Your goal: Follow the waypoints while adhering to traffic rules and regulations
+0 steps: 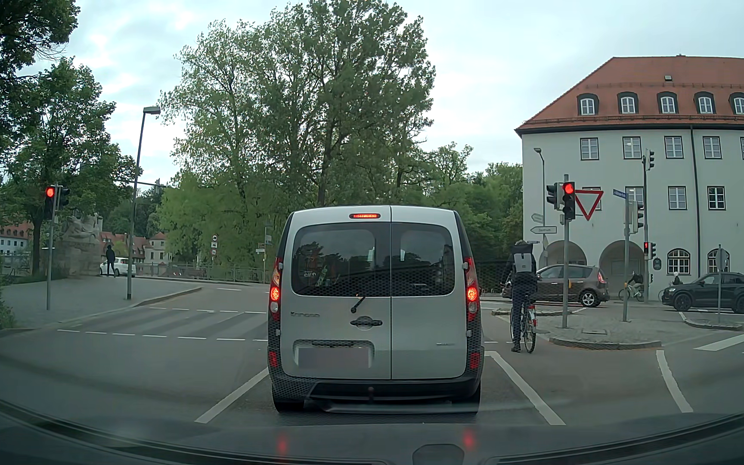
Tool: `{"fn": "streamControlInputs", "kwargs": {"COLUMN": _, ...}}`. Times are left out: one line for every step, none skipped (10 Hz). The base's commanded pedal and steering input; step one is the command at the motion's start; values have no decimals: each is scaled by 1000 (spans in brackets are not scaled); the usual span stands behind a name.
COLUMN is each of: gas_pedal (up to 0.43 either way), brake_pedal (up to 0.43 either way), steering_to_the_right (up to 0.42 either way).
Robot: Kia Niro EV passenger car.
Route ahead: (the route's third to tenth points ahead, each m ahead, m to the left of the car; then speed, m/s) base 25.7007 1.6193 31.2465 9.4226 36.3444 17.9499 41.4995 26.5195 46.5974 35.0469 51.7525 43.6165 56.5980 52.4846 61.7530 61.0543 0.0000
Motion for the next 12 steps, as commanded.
{"fn": "streamControlInputs", "kwargs": {"gas_pedal": 0, "brake_pedal": 244, "steering_to_the_right": -5}}
{"fn": "streamControlInputs", "kwargs": {"gas_pedal": 0, "brake_pedal": 244, "steering_to_the_right": -5}}
{"fn": "streamControlInputs", "kwargs": {"gas_pedal": 0, "brake_pedal": 244, "steering_to_the_right": -5}}
{"fn": "streamControlInputs", "kwargs": {"gas_pedal": 0, "brake_pedal": 244, "steering_to_the_right": -5}}
{"fn": "streamControlInputs", "kwargs": {"gas_pedal": 0, "brake_pedal": 244, "steering_to_the_right": -5}}
{"fn": "streamControlInputs", "kwargs": {"gas_pedal": 0, "brake_pedal": 244, "steering_to_the_right": -5}}
{"fn": "streamControlInputs", "kwargs": {"gas_pedal": 0, "brake_pedal": 244, "steering_to_the_right": -5}}
{"fn": "streamControlInputs", "kwargs": {"gas_pedal": 0, "brake_pedal": 244, "steering_to_the_right": -5}}
{"fn": "streamControlInputs", "kwargs": {"gas_pedal": 0, "brake_pedal": 244, "steering_to_the_right": -5}}
{"fn": "streamControlInputs", "kwargs": {"gas_pedal": 0, "brake_pedal": 244, "steering_to_the_right": -5}}
{"fn": "streamControlInputs", "kwargs": {"gas_pedal": 0, "brake_pedal": 244, "steering_to_the_right": -5}}
{"fn": "streamControlInputs", "kwargs": {"gas_pedal": 0, "brake_pedal": 244, "steering_to_the_right": -5}}
